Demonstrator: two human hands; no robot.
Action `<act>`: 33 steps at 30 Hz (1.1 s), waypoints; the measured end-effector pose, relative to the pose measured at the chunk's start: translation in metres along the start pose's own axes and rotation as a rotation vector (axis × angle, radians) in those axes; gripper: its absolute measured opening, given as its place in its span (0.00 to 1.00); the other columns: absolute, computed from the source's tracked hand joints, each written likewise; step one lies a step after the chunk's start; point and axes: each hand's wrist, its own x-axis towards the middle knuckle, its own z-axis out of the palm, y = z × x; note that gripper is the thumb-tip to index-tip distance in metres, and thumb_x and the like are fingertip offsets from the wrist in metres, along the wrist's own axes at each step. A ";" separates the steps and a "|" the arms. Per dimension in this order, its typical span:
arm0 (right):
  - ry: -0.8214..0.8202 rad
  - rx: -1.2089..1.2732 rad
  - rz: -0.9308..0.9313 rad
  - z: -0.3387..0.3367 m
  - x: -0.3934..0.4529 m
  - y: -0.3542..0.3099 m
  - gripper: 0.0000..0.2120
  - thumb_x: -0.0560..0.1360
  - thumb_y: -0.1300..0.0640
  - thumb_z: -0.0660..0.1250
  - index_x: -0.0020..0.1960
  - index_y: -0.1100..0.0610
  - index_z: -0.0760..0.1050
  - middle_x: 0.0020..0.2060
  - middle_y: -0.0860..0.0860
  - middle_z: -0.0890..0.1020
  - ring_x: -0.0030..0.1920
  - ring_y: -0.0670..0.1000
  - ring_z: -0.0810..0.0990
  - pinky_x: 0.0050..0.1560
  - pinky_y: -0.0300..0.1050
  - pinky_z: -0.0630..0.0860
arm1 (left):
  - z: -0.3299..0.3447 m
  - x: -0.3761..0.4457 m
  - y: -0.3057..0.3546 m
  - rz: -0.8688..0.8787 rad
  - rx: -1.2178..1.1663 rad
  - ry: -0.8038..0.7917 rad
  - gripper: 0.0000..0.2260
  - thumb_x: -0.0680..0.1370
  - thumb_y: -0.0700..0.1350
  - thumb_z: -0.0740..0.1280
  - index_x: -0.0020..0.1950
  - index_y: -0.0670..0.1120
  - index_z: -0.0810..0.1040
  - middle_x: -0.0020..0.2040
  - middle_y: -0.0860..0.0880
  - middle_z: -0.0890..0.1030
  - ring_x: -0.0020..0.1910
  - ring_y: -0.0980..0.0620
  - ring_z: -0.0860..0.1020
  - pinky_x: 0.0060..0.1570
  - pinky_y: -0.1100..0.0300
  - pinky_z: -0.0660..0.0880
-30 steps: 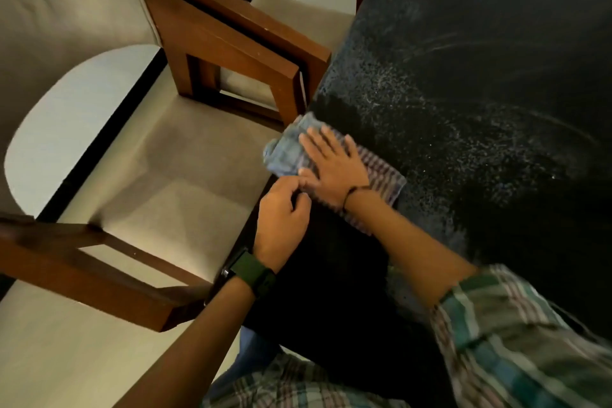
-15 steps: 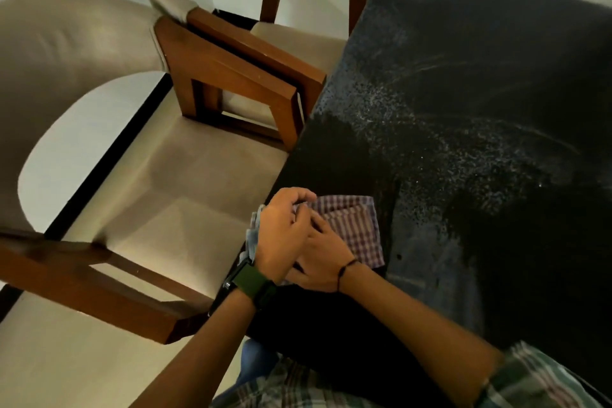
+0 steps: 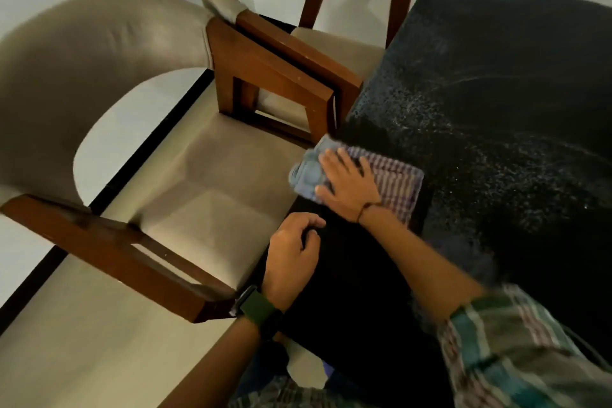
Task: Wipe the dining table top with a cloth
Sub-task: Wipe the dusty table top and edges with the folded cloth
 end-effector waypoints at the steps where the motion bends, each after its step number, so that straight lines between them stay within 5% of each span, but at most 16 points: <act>1: -0.044 0.024 -0.059 0.003 -0.025 -0.010 0.30 0.79 0.42 0.49 0.77 0.51 0.47 0.77 0.48 0.49 0.76 0.50 0.42 0.72 0.58 0.41 | 0.001 0.003 0.001 0.022 -0.005 -0.005 0.08 0.74 0.38 0.60 0.48 0.43 0.77 0.49 0.48 0.79 0.45 0.58 0.75 0.47 0.76 0.68; 4: -0.113 0.101 -0.229 0.021 -0.115 -0.035 0.26 0.79 0.42 0.47 0.76 0.48 0.52 0.76 0.47 0.53 0.76 0.49 0.43 0.72 0.58 0.36 | 0.005 0.015 0.009 0.019 0.004 -0.058 0.07 0.76 0.38 0.60 0.49 0.47 0.75 0.49 0.50 0.77 0.45 0.61 0.74 0.46 0.75 0.69; 6: -0.129 0.081 -0.303 0.037 -0.170 -0.042 0.26 0.80 0.40 0.44 0.74 0.48 0.56 0.74 0.46 0.61 0.75 0.50 0.51 0.70 0.61 0.43 | 0.009 0.022 0.014 0.046 0.001 -0.045 0.09 0.76 0.36 0.60 0.50 0.47 0.75 0.50 0.51 0.77 0.46 0.63 0.73 0.46 0.77 0.68; 9: -0.141 0.017 -0.268 0.033 -0.179 -0.022 0.26 0.79 0.39 0.46 0.74 0.45 0.54 0.73 0.43 0.61 0.75 0.50 0.54 0.68 0.68 0.53 | 0.018 0.028 0.017 0.060 0.004 -0.081 0.09 0.76 0.36 0.60 0.51 0.45 0.76 0.52 0.49 0.77 0.49 0.59 0.74 0.50 0.72 0.70; 12: -0.097 0.040 0.010 0.018 -0.131 0.026 0.27 0.79 0.39 0.46 0.75 0.42 0.45 0.76 0.43 0.47 0.75 0.51 0.41 0.69 0.68 0.40 | 0.024 0.027 0.020 0.008 -0.031 -0.183 0.09 0.76 0.36 0.60 0.52 0.45 0.75 0.52 0.49 0.77 0.50 0.55 0.75 0.53 0.61 0.74; 15: -0.047 0.101 0.333 0.000 -0.076 0.083 0.27 0.79 0.39 0.46 0.75 0.41 0.40 0.76 0.43 0.42 0.75 0.52 0.38 0.70 0.67 0.38 | 0.024 0.022 0.019 0.046 0.008 -0.184 0.09 0.76 0.36 0.60 0.52 0.45 0.76 0.51 0.52 0.75 0.49 0.59 0.74 0.47 0.73 0.70; 19: -0.103 0.227 0.458 -0.011 -0.053 0.098 0.28 0.79 0.39 0.45 0.75 0.42 0.39 0.76 0.44 0.40 0.75 0.54 0.37 0.70 0.68 0.36 | 0.023 0.017 0.018 0.046 0.024 -0.220 0.09 0.76 0.36 0.60 0.52 0.46 0.76 0.51 0.53 0.75 0.47 0.62 0.73 0.45 0.74 0.69; 24: -0.095 0.175 0.352 0.026 -0.142 0.029 0.28 0.79 0.38 0.42 0.75 0.42 0.37 0.75 0.43 0.39 0.75 0.53 0.38 0.69 0.67 0.37 | 0.028 0.018 0.019 0.061 -0.017 -0.304 0.09 0.76 0.36 0.60 0.52 0.44 0.75 0.54 0.48 0.76 0.53 0.55 0.75 0.55 0.62 0.73; 29: -0.028 0.121 0.218 0.065 -0.256 -0.027 0.28 0.79 0.37 0.40 0.76 0.45 0.46 0.76 0.44 0.45 0.75 0.54 0.49 0.68 0.66 0.47 | 0.042 0.020 0.026 0.107 0.003 -0.316 0.09 0.76 0.36 0.59 0.51 0.46 0.76 0.50 0.53 0.75 0.46 0.61 0.73 0.44 0.73 0.69; 33: 0.006 0.062 0.218 0.049 -0.232 0.004 0.27 0.79 0.37 0.42 0.75 0.43 0.47 0.75 0.44 0.52 0.75 0.53 0.50 0.69 0.67 0.49 | 0.050 0.016 0.032 0.123 -0.018 -0.390 0.09 0.76 0.36 0.59 0.51 0.46 0.76 0.48 0.55 0.74 0.43 0.63 0.73 0.43 0.74 0.71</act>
